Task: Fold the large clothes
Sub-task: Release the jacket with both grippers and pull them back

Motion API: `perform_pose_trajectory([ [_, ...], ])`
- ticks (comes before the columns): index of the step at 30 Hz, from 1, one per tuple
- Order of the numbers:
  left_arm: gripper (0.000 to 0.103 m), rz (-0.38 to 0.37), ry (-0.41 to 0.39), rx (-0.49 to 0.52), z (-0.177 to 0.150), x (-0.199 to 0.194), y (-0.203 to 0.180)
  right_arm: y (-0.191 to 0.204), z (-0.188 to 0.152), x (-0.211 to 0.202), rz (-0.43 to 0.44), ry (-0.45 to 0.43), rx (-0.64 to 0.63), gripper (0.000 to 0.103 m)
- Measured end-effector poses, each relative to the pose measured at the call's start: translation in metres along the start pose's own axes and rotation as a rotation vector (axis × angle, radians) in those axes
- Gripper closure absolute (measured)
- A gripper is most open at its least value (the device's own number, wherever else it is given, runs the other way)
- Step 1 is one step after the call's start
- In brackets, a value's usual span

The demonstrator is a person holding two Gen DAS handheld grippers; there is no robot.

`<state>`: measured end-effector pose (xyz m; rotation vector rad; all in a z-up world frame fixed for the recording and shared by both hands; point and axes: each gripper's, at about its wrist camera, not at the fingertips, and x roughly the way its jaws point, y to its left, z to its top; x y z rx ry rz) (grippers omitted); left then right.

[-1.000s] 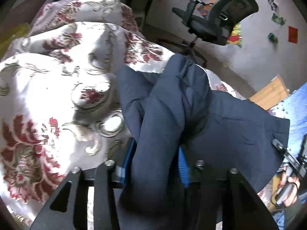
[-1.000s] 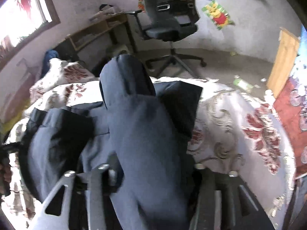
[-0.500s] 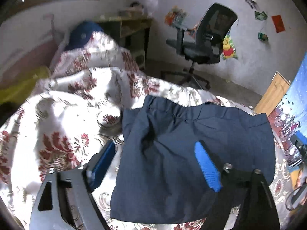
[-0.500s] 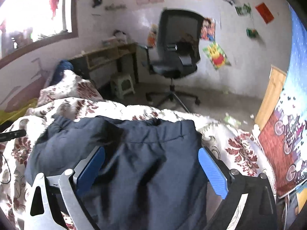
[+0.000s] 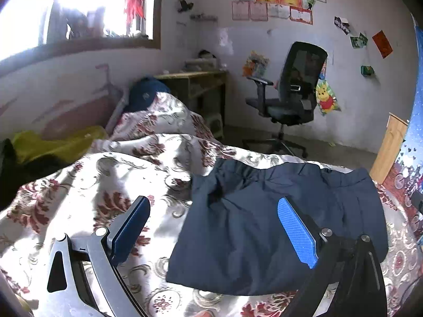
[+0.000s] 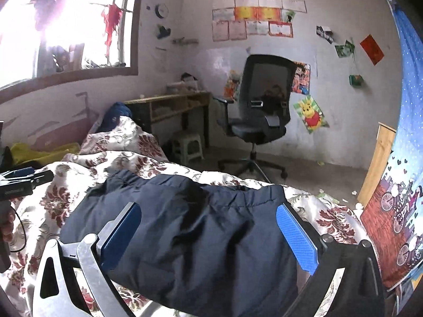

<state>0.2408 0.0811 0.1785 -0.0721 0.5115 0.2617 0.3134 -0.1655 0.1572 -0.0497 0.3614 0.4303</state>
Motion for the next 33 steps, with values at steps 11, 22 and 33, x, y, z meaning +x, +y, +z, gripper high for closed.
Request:
perform_pose_trajectory([
  [11,0.007,0.007,-0.067,0.038,-0.023,-0.028,-0.007,0.013,-0.016,-0.028,-0.012,-0.032,0.039,0.000],
  [22,0.007,-0.032,-0.071,0.051,-0.047,-0.045,-0.021,0.033,-0.035,-0.045,0.012,-0.026,0.018,0.000],
  [33,0.007,-0.030,-0.080,0.080,-0.066,-0.048,-0.028,0.040,-0.054,-0.048,0.011,0.006,0.029,0.000],
])
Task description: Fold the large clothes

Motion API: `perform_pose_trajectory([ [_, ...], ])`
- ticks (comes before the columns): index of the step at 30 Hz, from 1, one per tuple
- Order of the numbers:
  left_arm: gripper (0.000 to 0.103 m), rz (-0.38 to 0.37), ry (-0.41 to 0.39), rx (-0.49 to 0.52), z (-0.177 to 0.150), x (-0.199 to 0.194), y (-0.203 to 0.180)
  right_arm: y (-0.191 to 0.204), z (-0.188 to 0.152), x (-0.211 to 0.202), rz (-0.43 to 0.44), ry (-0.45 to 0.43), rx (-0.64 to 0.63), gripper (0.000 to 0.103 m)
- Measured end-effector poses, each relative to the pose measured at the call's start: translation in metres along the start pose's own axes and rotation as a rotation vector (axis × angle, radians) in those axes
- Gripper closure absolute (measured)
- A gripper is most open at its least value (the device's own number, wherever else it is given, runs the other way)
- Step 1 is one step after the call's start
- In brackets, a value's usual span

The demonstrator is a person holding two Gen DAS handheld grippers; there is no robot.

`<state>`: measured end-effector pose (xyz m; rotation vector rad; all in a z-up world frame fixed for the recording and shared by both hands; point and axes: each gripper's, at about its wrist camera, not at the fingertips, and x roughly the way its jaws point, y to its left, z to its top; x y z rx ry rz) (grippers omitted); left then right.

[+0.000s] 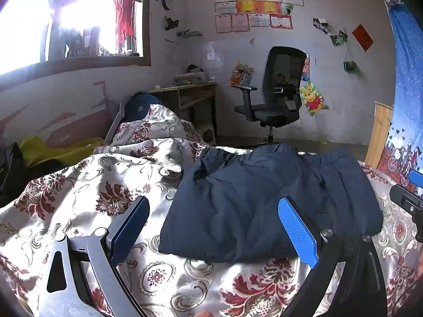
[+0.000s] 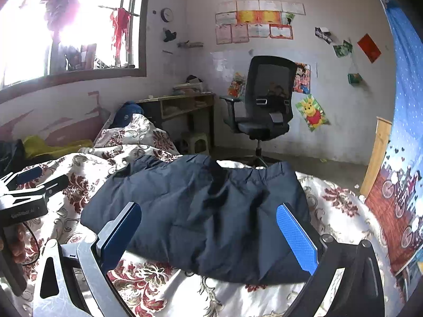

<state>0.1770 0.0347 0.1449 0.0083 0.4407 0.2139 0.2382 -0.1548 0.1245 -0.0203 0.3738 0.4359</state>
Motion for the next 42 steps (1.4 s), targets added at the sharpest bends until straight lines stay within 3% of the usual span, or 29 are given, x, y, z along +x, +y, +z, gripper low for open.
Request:
perform_pose_trajectory([
  [8,0.007,0.011,0.044,0.010,-0.022,0.003,0.001,0.006,-0.014,0.000,-0.014,0.029,-0.011,0.000],
  [19,0.007,-0.033,0.118,0.023,-0.045,0.020,-0.003,0.010,-0.039,0.012,-0.007,0.128,-0.009,0.000],
  [42,0.007,-0.057,0.131,0.041,-0.052,0.023,-0.006,0.017,-0.055,0.025,-0.003,0.184,-0.010,0.000],
])
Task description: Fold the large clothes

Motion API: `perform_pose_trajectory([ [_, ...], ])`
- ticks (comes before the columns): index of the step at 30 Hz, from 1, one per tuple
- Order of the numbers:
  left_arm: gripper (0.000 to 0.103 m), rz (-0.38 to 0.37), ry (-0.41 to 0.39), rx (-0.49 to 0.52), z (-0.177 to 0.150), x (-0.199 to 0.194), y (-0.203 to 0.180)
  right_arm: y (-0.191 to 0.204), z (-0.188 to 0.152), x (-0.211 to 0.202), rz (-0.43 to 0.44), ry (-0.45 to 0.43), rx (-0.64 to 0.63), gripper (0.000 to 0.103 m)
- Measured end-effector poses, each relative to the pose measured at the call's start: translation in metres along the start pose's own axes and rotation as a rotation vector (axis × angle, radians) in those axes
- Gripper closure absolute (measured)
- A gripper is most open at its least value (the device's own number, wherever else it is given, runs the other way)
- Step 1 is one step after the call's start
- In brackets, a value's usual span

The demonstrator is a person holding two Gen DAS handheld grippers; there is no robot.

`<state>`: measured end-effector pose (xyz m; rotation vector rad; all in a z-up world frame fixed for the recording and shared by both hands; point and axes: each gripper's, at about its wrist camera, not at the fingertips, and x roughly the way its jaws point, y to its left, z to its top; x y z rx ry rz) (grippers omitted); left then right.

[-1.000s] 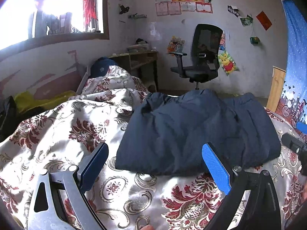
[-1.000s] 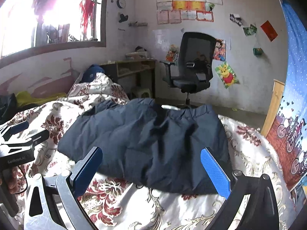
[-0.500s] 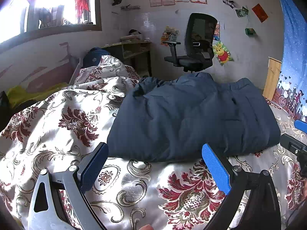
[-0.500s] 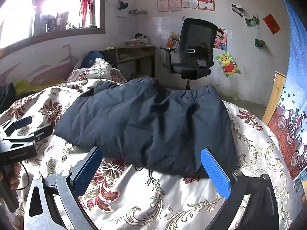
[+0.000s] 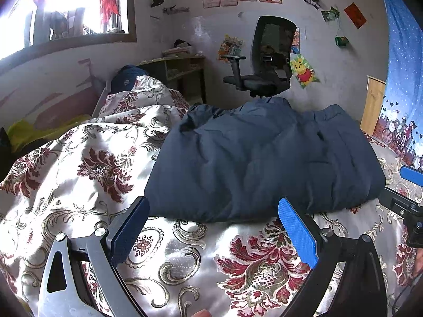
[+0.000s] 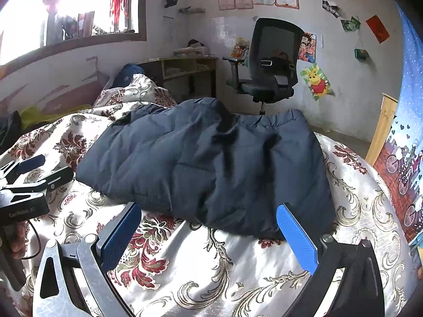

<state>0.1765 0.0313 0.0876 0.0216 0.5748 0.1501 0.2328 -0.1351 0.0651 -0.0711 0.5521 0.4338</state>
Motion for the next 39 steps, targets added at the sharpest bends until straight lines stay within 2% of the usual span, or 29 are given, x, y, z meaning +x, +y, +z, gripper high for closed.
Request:
perform_pose_trajectory([
  [39,0.007,-0.005,0.014,0.019,-0.0046,0.0008,-0.0080,-0.0004,0.0006,0.0006,0.001,0.005,0.005,0.000],
])
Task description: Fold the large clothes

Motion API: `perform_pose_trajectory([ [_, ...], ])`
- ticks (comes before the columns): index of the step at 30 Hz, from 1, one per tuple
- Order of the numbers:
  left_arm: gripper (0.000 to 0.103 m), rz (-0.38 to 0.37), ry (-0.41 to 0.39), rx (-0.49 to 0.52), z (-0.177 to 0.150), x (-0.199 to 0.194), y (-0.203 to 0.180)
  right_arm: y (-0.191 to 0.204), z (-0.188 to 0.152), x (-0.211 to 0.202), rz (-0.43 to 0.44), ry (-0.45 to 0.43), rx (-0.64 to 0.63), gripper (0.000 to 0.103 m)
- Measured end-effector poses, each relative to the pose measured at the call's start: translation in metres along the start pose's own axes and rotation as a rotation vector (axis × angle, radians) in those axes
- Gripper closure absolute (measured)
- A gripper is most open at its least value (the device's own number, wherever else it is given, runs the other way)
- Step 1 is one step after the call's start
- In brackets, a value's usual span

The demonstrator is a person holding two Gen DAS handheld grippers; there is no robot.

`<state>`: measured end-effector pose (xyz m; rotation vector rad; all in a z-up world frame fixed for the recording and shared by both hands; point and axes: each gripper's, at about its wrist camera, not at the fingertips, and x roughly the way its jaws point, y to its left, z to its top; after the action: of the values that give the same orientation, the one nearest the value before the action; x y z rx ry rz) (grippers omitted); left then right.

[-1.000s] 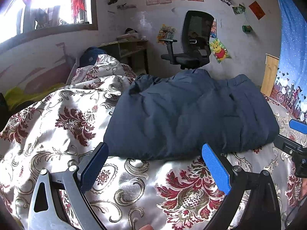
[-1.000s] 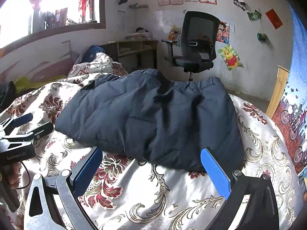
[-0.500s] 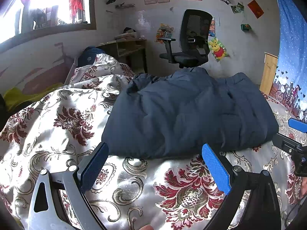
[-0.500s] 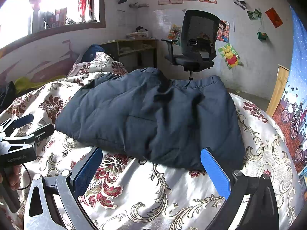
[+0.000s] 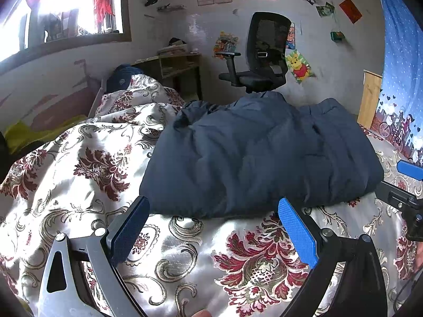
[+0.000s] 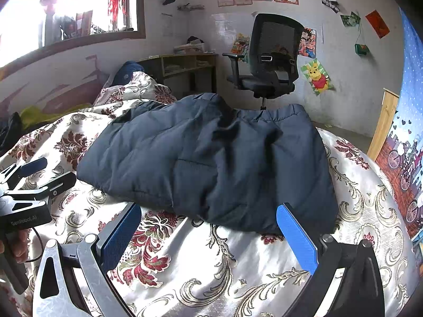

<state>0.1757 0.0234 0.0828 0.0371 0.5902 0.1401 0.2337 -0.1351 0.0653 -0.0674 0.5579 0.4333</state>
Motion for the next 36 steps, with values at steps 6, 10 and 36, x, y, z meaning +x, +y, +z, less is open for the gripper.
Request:
perform_pose_trajectory([
  [6,0.007,-0.004,0.004,0.004,-0.0010,0.0012,0.0022,-0.0006,0.0002,-0.0003,0.001,0.000,-0.001,0.000],
  [10,0.007,-0.004,0.004,0.004,-0.0008,0.0011,0.0018,-0.0004,0.0002,-0.0001,0.001,0.002,0.000,0.000],
  [36,0.007,-0.009,0.010,0.013,-0.0019,0.0032,0.0031,-0.0002,0.0009,-0.0002,0.001,0.003,0.003,0.000],
])
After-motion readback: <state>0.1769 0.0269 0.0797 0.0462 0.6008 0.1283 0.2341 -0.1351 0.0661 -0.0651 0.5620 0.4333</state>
